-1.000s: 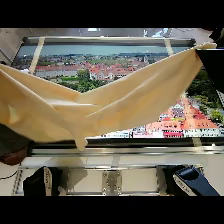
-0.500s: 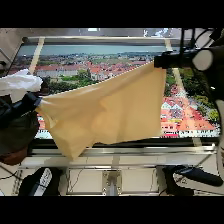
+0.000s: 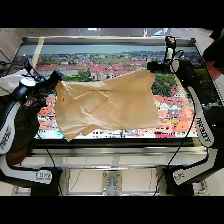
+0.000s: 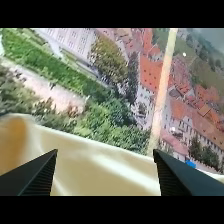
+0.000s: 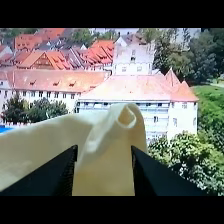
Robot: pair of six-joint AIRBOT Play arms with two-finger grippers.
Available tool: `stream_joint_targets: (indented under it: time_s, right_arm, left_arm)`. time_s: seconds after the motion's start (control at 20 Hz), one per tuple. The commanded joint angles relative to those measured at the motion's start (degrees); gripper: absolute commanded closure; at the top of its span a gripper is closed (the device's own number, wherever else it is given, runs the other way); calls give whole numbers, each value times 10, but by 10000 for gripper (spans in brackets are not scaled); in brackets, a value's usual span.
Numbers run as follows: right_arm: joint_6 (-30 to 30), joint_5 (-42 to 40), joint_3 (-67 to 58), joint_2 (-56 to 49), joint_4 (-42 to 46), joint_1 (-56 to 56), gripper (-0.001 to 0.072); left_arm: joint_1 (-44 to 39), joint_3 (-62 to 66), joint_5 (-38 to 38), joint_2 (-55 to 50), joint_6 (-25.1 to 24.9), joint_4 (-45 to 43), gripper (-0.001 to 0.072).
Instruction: Fold the shirts.
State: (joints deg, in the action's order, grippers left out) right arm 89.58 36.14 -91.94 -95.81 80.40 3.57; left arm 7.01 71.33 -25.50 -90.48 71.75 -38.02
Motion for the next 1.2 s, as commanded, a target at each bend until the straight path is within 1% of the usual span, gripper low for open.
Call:
stream_joint_targets:
  time_s: [0.0, 0.05, 0.1, 0.15, 0.25, 0.3, 0.35, 0.4, 0.45, 0.5, 0.55, 0.6, 0.65, 0.7, 0.75, 0.8, 0.85, 0.95, 1.0, 1.05, 1.15]
  right_arm:
    - [0, -10, -33, 0, 16, -18, 325]
    - [0, 43, -67, 12, 41, -35, 325]
    - [-1, 107, -101, 26, 62, -56, 324]
    - [-3, 180, -133, 45, 80, -84, 324]
    - [-13, 279, -156, 95, 88, -146, 324]
    - [-28, 315, -151, 121, 83, -175, 324]
    - [-51, 363, -136, 148, 80, -201, 324]
    - [-71, 404, -104, 174, 79, -221, 324]
    - [-90, 431, -45, 206, 70, -240, 324]
    - [-102, 426, 34, 243, 52, -256, 324]
    - [-102, 389, 139, 289, 30, -269, 324]
    - [-99, 332, 247, 335, -5, -279, 324]
    - [-89, 264, 353, 380, -50, -286, 322]
    - [-61, 192, 443, 414, -97, -292, 319]
    - [-19, 132, 518, 436, -157, -303, 319]
    - [-19, 111, 566, 439, -217, -319, 322]
    - [-50, 124, 596, 429, -273, -343, 326]
    - [-176, 248, 600, 380, -356, -403, 326]
    - [-215, 314, 591, 350, -380, -436, 325]
    - [-233, 345, 583, 328, -388, -463, 324]
    - [-242, 351, 579, 318, -388, -501, 324]
  left_arm:
    - [10, 80, -6, -25, -2, 12, 19]
    - [34, 81, -24, 4, -2, 10, 19]
    - [69, 81, -60, 40, -2, 0, 20]
    - [107, 81, -105, 75, -2, -12, 20]
    - [186, 76, -218, 140, -2, -69, 34]
    - [221, 61, -264, 172, -2, -104, 113]
    - [249, 29, -293, 202, -2, -120, 139]
    - [276, -24, -311, 236, -2, -125, 138]
    - [297, -91, -313, 271, -2, -127, 139]
    - [315, -174, -310, 309, 0, -125, 138]
    - [330, -256, -310, 345, 5, -125, 138]
    - [339, -326, -309, 376, 21, -125, 138]
    - [344, -382, -309, 401, 33, -120, 138]
    - [345, -431, -309, 419, 33, -108, 138]
    - [344, -462, -311, 426, 33, -88, 137]
    - [344, -486, -313, 424, 32, -74, 133]
    - [344, -499, -312, 416, 22, -75, 105]
    - [344, -505, -314, 385, 14, -87, 86]
    - [344, -505, -314, 366, 10, -81, 86]
    - [344, -505, -320, 343, 3, -71, 86]
    - [344, -505, -339, 298, -46, -22, 86]
